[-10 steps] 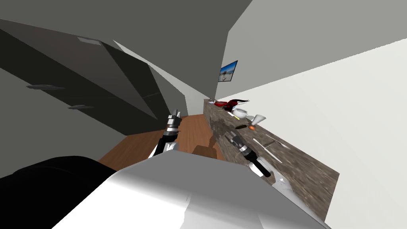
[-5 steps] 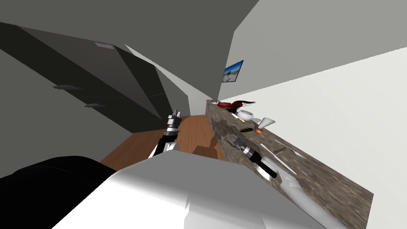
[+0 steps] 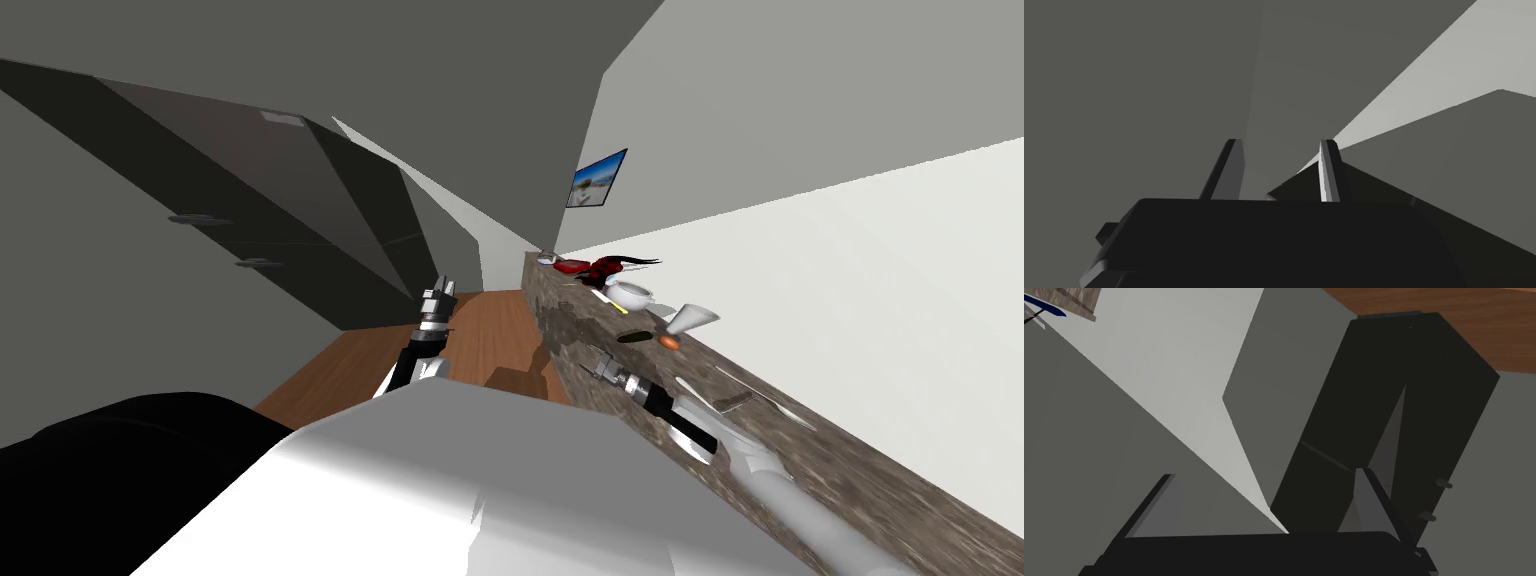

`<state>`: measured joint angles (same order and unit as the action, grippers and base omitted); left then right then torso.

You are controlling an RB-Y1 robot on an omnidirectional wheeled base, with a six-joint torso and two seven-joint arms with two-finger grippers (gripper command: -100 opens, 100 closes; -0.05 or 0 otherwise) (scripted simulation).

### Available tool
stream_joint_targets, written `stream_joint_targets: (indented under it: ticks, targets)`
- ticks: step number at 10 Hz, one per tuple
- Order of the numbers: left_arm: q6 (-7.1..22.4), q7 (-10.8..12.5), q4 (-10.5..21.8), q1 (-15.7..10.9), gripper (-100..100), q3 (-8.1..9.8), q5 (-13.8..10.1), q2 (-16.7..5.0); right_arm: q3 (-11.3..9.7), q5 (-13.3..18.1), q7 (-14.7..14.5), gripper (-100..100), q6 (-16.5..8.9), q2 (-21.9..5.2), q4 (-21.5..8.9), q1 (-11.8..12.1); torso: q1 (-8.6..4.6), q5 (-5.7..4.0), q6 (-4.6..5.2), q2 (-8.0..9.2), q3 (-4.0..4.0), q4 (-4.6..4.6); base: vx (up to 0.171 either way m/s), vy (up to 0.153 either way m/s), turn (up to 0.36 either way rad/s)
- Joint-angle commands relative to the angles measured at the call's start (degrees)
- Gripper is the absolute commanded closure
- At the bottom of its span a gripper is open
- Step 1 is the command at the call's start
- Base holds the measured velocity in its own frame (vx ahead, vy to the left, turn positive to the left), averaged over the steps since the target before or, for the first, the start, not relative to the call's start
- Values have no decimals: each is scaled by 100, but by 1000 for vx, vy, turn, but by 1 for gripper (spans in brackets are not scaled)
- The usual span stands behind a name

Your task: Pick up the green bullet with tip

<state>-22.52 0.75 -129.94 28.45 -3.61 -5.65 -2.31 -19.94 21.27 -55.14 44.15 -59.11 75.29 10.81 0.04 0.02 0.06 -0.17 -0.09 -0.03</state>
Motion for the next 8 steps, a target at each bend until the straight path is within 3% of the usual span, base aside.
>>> stream_joint_targets:
  ticks: [1,3,5,6,7,8]
  targets:
    - [0,0,0,0,0,0,0,0,-202,157,-284,-100,121,-286,-286,-160,0,0,0,0,0,0,77,47,87]
    - [0,0,0,0,0,0,0,0,-202,157,-284,-100,121,-328,-409,-160,3,1,0,-1,-1,0,44,23,25]
    - [0,0,0,0,0,0,0,0,-542,417,-649,-100,263,-765,-835,-408,-5,-1,-2,0,1,1,87,24,109]
    - [0,0,0,0,0,0,0,0,-542,417,-735,-100,263,-839,-957,-408,-1,0,-1,-13,-7,-2,91,23,27]
    - [0,0,0,1,0,0,0,0,-702,535,-944,-100,329,-1063,-1209,-534,-3,-1,1,-11,-7,-3,95,36,40]
    - [0,0,0,1,0,0,0,0,-702,535,-944,-100,329,-1080,-1216,-534,2,1,0,-12,-7,-2,66,25,27]
